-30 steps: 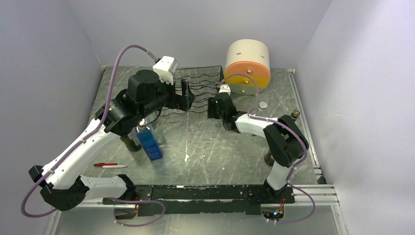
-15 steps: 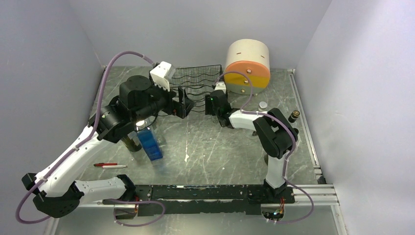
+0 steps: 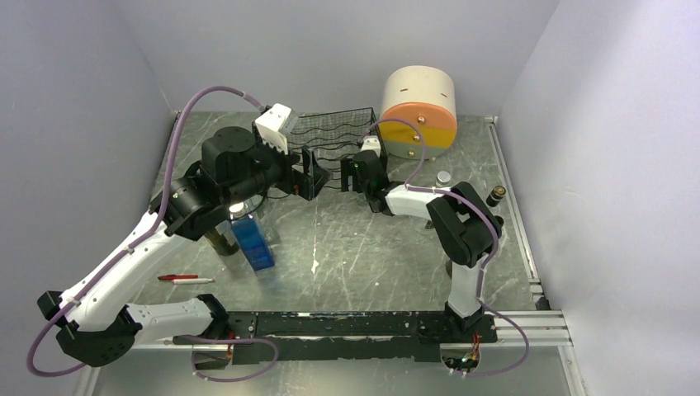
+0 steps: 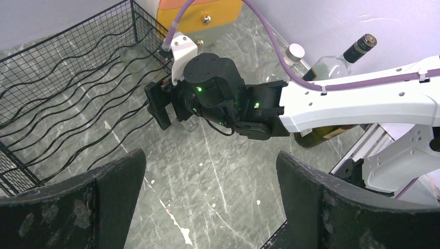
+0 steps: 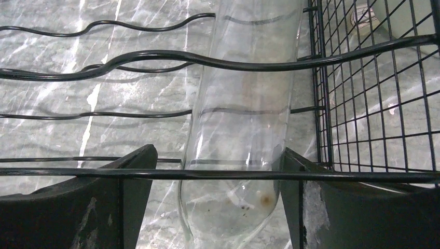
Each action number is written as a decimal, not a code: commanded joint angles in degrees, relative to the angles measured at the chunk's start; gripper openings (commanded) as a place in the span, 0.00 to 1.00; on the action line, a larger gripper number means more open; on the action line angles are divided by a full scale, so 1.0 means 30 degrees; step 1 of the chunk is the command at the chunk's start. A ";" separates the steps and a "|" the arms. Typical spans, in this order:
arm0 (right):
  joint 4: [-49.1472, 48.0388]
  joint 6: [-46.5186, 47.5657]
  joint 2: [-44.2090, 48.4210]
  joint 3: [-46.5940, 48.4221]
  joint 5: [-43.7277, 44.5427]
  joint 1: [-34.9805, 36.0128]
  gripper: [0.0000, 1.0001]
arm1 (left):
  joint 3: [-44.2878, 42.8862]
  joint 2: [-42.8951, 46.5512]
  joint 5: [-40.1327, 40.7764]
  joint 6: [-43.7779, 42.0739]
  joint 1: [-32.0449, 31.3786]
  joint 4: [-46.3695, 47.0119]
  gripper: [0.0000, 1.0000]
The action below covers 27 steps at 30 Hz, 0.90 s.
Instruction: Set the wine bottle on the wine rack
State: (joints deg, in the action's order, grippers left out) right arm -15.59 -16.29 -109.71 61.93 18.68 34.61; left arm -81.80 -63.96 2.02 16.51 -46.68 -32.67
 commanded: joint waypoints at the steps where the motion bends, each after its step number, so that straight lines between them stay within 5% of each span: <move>1: 0.0107 -0.0717 0.1179 0.0046 0.0971 -0.0359 0.89 | -0.0096 0.0094 -0.0538 -0.0298 -0.0059 0.0605 1.00; 12: 0.3264 -0.1324 0.3885 -0.0629 0.0436 -0.0398 0.88 | -0.0126 0.0279 0.0085 -0.0374 -0.0073 0.0461 1.00; 27: 0.7778 -0.0165 0.6045 -0.1912 -0.0651 -0.0452 0.71 | -0.0714 -0.0183 -0.0311 -0.0762 -0.0065 -0.0084 1.00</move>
State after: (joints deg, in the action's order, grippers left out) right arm 3.42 -19.16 -93.82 58.61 19.53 33.69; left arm -82.00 -64.73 1.96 15.20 -46.68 -33.01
